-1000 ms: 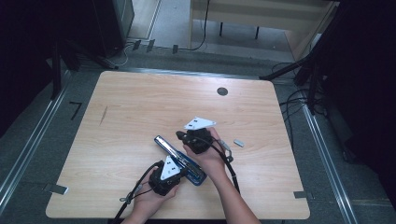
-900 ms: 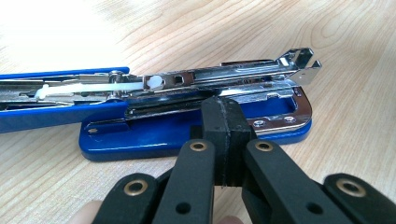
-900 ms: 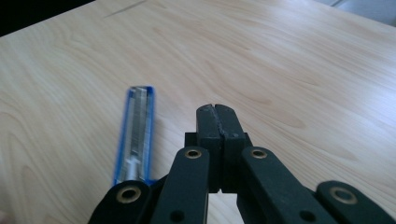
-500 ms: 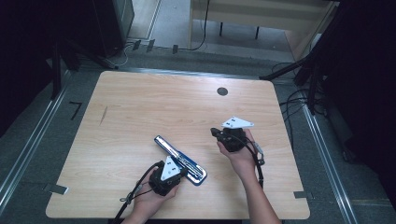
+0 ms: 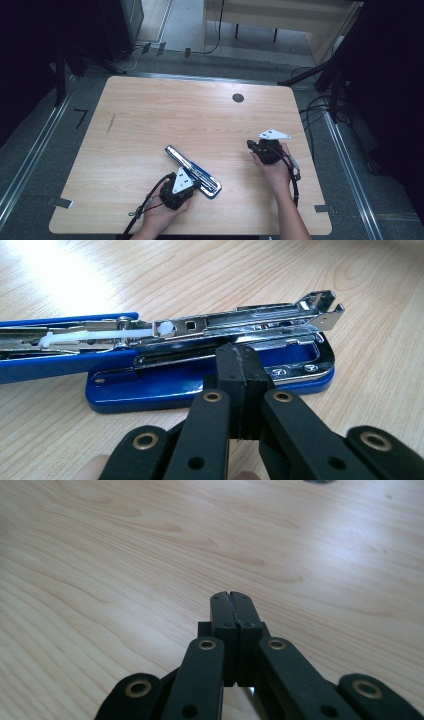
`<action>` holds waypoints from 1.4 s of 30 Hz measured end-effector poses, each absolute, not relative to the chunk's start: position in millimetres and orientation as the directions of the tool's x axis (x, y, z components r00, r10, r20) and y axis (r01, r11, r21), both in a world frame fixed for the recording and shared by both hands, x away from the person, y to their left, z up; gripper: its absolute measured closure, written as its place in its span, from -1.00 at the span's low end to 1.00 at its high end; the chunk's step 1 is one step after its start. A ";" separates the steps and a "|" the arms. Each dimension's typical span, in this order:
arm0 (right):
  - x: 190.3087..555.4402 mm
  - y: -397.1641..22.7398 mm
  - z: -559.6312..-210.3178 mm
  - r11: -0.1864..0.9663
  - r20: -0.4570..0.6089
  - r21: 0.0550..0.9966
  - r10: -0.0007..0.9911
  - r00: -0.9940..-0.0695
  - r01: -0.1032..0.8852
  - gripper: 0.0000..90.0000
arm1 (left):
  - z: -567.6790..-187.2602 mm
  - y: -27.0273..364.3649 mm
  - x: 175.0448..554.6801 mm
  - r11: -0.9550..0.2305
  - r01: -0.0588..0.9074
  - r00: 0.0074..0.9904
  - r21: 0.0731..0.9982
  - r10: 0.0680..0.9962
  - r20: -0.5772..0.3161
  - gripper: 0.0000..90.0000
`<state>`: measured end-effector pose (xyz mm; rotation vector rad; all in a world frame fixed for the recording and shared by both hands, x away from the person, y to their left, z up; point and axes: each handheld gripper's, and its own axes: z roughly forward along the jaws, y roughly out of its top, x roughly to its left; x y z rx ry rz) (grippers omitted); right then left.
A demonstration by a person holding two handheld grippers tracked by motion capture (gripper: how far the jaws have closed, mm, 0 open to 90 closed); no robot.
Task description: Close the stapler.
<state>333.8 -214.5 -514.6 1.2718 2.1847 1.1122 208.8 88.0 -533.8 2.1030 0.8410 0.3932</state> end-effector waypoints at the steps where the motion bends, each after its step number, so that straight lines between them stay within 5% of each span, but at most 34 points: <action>1: 334.4 -217.7 -517.2 0.276 0.063 0.782 0.857 -0.512 0.558 1.00 | -533.9 88.0 208.8 -0.442 0.430 0.728 0.788 0.685 -0.013 1.00; 15: 333.7 -248.5 -539.4 0.217 0.090 0.753 0.901 -0.424 0.621 1.00 | -533.9 88.0 208.7 -0.442 0.430 0.728 0.787 0.685 -0.013 1.00; 40: 309.0 -247.5 -537.6 0.196 0.113 0.763 0.898 -0.425 0.616 1.00 | -533.8 88.1 208.8 -0.443 0.430 0.729 0.786 0.685 -0.012 1.00; 42: 306.1 -241.9 -535.0 0.225 0.098 0.756 0.890 -0.446 0.615 0.89 | -533.8 88.1 208.8 -0.443 0.430 0.729 0.786 0.685 -0.012 1.00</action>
